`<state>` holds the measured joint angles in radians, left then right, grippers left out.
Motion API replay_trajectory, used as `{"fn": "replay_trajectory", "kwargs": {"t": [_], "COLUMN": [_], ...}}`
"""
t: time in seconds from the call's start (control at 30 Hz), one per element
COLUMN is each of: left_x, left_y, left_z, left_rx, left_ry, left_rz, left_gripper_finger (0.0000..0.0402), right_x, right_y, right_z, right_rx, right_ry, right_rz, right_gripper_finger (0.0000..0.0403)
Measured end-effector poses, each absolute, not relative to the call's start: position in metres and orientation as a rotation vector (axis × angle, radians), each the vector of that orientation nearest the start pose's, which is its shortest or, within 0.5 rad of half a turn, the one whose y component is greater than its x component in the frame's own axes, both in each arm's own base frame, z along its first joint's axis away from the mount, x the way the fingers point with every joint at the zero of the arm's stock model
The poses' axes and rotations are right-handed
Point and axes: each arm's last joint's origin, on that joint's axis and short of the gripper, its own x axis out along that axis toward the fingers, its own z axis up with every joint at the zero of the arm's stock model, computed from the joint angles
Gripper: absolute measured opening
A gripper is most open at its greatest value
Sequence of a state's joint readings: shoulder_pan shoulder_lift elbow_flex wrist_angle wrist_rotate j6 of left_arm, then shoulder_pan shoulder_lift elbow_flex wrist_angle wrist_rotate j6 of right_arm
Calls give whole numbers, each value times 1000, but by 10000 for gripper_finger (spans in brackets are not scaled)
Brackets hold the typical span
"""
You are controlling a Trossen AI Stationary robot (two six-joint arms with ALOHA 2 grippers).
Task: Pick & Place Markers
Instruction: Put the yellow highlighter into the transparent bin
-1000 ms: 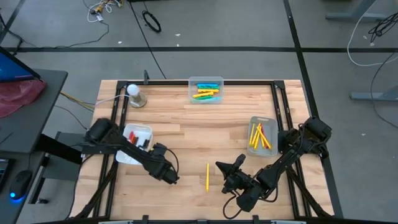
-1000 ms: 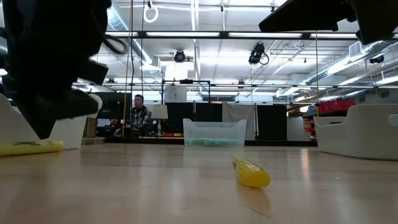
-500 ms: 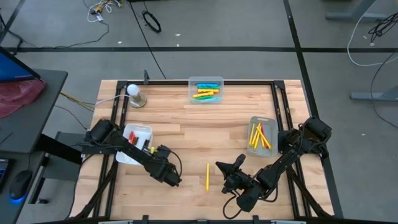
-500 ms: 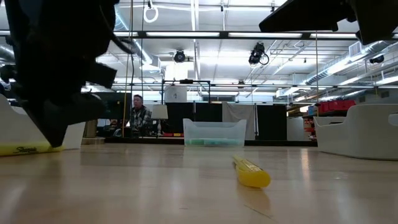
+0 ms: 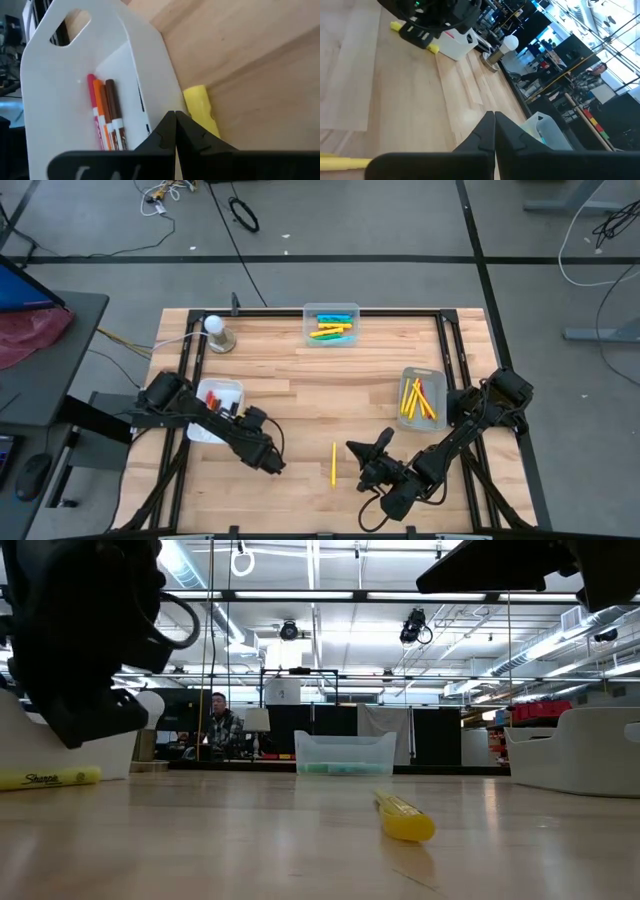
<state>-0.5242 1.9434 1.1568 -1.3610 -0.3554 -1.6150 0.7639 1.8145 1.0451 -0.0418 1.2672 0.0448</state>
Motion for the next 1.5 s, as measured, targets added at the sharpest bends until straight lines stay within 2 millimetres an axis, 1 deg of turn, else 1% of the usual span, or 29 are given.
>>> {"fn": "replay_trajectory", "kwargs": {"t": [0.3,0.43,0.53,0.6,0.7,0.83,0.93,1.03,1.1,1.17,1.3,1.37,1.43,1.5], "left_x": [247,251,257,263,273,283,286,283,276,267,248,242,238,234], "left_y": [-132,-134,-137,-140,-147,-158,-171,-188,-199,-208,-225,-231,-237,-240], "left_z": [128,124,123,127,137,154,164,171,172,171,162,154,146,137], "left_rx": [-271,-315,-354,-368,-359,-304,-239,-193,-174,-179,-198,-206,-222,-247], "left_ry": [1364,1382,1338,1288,1226,1206,1200,1211,1214,1208,1175,1140,1106,1077], "left_rz": [1232,1174,1135,1109,1067,962,861,766,731,732,716,686,647,607], "left_gripper_finger": [3,3,3,4,9,11,17,42,72,111,196,230,251,256], "right_x": [275,275,275,275,275,275,275,275,275,275,275,275,275,276], "right_y": [225,225,225,225,225,225,225,225,224,225,225,224,224,224], "right_z": [177,177,177,177,177,177,177,177,177,177,177,177,177,177], "right_rx": [-652,-652,-652,-652,-652,-652,-651,-640,-632,-630,-629,-629,-629,-629], "right_ry": [422,422,422,422,422,422,422,419,417,417,417,417,417,418], "right_rz": [-480,-480,-481,-481,-481,-481,-481,-484,-485,-486,-486,-486,-488,-488], "right_gripper_finger": [1,1,1,1,1,1,1,1,1,1,1,1,1,1]}}
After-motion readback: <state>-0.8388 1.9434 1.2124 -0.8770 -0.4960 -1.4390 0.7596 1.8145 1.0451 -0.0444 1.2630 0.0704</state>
